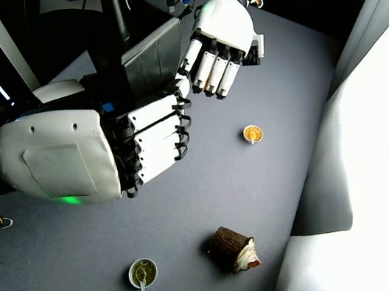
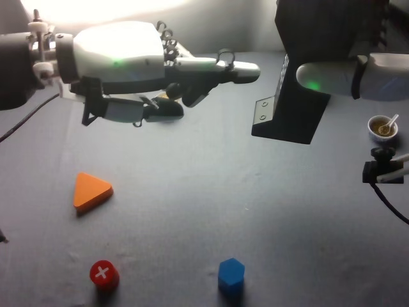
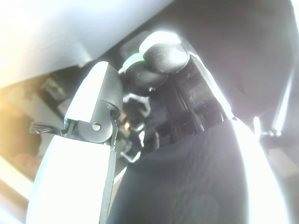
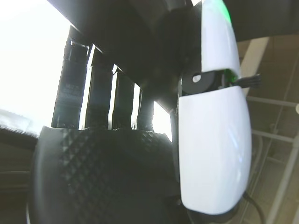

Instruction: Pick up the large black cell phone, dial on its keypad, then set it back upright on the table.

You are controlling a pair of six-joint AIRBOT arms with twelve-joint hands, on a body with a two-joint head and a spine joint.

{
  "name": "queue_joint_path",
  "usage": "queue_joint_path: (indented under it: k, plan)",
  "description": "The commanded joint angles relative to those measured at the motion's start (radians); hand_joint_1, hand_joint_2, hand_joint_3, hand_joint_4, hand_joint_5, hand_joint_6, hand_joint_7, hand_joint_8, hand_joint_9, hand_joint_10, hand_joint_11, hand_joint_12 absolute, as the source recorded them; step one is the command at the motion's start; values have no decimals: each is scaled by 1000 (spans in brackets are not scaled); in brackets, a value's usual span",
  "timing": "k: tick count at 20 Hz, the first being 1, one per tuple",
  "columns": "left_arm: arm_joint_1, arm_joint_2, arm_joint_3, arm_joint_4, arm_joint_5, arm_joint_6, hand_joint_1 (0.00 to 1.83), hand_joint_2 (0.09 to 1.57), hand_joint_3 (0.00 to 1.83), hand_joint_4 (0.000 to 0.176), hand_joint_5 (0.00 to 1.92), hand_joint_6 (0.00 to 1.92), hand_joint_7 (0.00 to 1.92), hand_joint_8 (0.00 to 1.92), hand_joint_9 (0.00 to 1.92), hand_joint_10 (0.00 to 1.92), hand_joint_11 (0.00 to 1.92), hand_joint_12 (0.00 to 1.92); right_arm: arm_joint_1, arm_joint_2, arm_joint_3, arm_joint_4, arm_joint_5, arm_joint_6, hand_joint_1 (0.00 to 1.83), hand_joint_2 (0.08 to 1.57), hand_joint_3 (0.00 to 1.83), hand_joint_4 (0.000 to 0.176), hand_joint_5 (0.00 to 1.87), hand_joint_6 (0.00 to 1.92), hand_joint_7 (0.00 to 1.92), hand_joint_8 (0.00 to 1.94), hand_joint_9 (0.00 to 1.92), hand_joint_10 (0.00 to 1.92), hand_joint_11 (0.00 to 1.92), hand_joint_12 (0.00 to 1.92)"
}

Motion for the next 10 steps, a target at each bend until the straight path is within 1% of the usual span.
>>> queue_joint_path:
  k: [1,4,5,6,7,9,10]
  plan:
    - [-30,9,-15,-106,-29,13,1267,1357,17,93,1,0,523,1773,765,1921,801,1921,20,14,-4,-8,138,21,1367,1151,0,0,949,809,819,1278,868,1355,931,1238]
    - [-40,15,-54,-130,3,31,1265,1358,17,93,3,1,523,1774,776,1921,813,1921,21,14,-4,-8,137,21,1367,1150,0,0,948,811,823,1271,870,1354,945,1249]
    - [-47,18,-72,-131,10,34,1264,1359,18,89,0,0,521,1777,793,1921,832,1921,21,14,-4,-8,137,20,1362,1169,0,0,881,895,802,1314,850,1393,941,1276]
    - [-54,25,-99,-131,20,38,1264,1359,18,89,0,0,521,1777,793,1921,832,1921,21,14,-4,-8,137,19,1362,1169,0,0,881,895,802,1314,850,1393,941,1276]
    - [-59,29,-116,-131,25,41,1270,1349,12,84,1,0,540,1748,788,1921,840,1921,21,14,-4,-8,137,19,1367,1156,0,0,919,840,816,1289,873,1353,970,1203]
    - [-76,43,-172,-131,46,42,1272,1348,10,85,11,2,545,1741,812,1921,862,1921,21,14,-4,-8,137,18,1368,1150,0,0,919,856,835,1256,881,1338,953,1190]
    - [-81,48,-194,-131,55,42,1268,1354,12,83,16,3,534,1754,795,1921,850,1921,21,14,-4,-8,137,18,1364,1160,1,0,923,848,798,1304,860,1372,943,1209]
